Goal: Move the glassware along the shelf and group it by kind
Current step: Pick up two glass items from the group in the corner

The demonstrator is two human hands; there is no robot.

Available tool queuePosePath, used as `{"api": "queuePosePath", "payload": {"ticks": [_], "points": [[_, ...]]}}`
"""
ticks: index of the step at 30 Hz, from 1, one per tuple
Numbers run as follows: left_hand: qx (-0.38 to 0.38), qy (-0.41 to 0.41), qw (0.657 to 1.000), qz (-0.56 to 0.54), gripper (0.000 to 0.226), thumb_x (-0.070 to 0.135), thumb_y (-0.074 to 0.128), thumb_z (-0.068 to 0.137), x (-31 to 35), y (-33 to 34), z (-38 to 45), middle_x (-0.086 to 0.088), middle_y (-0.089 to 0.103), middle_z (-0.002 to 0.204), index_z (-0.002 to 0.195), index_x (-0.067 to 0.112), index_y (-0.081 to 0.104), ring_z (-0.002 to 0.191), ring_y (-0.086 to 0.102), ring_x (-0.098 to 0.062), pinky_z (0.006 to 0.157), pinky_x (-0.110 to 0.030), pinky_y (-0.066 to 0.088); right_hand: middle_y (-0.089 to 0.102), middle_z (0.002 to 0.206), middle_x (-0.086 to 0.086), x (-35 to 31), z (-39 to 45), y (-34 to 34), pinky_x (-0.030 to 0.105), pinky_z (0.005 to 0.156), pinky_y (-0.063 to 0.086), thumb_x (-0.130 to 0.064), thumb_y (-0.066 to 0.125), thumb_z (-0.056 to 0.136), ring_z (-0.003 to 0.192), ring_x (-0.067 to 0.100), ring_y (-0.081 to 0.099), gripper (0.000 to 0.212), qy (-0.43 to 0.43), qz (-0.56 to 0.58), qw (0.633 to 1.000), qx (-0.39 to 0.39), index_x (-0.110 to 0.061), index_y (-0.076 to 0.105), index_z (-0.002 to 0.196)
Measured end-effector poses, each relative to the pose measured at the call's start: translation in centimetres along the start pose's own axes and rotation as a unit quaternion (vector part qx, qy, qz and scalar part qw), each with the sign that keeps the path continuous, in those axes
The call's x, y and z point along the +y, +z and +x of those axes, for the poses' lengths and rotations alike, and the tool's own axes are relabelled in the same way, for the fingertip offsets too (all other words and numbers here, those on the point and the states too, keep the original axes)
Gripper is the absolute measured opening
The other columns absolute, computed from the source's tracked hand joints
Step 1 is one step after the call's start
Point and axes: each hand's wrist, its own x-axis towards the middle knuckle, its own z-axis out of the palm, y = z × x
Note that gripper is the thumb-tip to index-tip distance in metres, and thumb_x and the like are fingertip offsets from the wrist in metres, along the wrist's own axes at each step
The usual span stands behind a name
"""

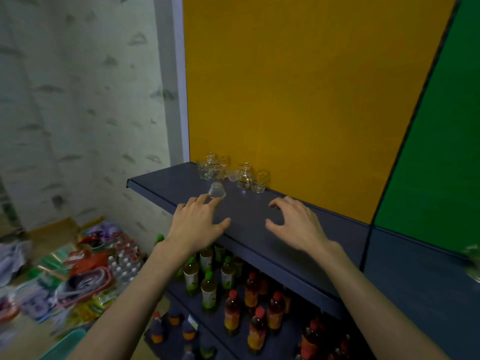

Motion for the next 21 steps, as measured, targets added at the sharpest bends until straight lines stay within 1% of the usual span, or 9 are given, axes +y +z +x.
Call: {"api": "queuePosePath", "payload": {"ticks": [4,9,13,17,19,21], "points": [[0.003,0.0,1.0,-0.002,0.068,0.067,0.041,0.093,-3.5,1.0,2.2,-0.002,0.041,0.155,0.152,0.034,0.036,0.138,0.042,-0.029,0.107,-0.047,0.038,0.056,0.131,-0.005,-2.1,3.8,2.3,0.037,0.092,0.045,-0.053,0.058,0.09,0.122,0.018,0.053,0.049,0.003,-0.001,1.0,-0.007,-0.029,0.053,0.133],[-0.001,0.0,1.0,0.003,0.068,0.066,0.041,0.093,-8.3,2.7,6.2,-0.002,0.041,0.155,0.152,0.032,0.037,0.137,0.044,-0.028,0.105,-0.046,0.04,0.057,0.131,-0.005,-4.3,9.8,5.7,0.036,0.089,0.045,-0.052,0.06,0.088,0.121,0.019,0.054,0.049,0.005,0.018,1.0,0.004,-0.028,0.055,0.13],[-0.007,-0.002,1.0,0.012,0.067,0.064,0.042,0.094,-12.7,3.5,10.6,-0.002,0.04,0.156,0.153,0.031,0.036,0.138,0.044,-0.027,0.106,-0.046,0.039,0.06,0.126,-0.003,-5.3,14.9,8.4,0.037,0.089,0.05,-0.052,0.061,0.086,0.116,0.02,0.056,0.048,0.01,0.034,0.999,0.013,-0.028,0.057,0.127],[-0.017,0.015,0.999,0.034,0.068,0.064,0.042,0.094,-16.3,3.5,16.3,-0.002,0.038,0.157,0.153,0.03,0.035,0.139,0.043,-0.027,0.107,-0.046,0.038,0.06,0.125,-0.001,-5.5,20.5,9.6,0.038,0.088,0.049,-0.051,0.061,0.086,0.113,0.021,0.057,0.048,0.029,0.043,0.998,0.024,-0.026,0.056,0.127],[-0.005,0.021,0.999,0.031,0.068,0.063,0.043,0.094,-17.8,3.4,19.2,-0.002,0.04,0.156,0.153,0.03,0.036,0.137,0.044,-0.027,0.106,-0.046,0.04,0.06,0.126,-0.002,-5.5,23.3,9.9,0.035,0.085,0.047,-0.05,0.062,0.086,0.113,0.021,0.057,0.047,0.041,0.043,0.998,0.035,-0.026,0.057,0.126],[0.007,0.03,0.999,0.025,0.067,0.062,0.044,0.094,-18.9,3.6,21.6,-0.002,0.044,0.153,0.152,0.028,0.038,0.134,0.048,-0.028,0.104,-0.045,0.041,0.059,0.126,-0.002,-5.6,25.6,10.3,0.032,0.08,0.041,-0.05,0.062,0.087,0.114,0.021,0.057,0.048,0.052,0.04,0.997,0.036,-0.026,0.057,0.128]]}}
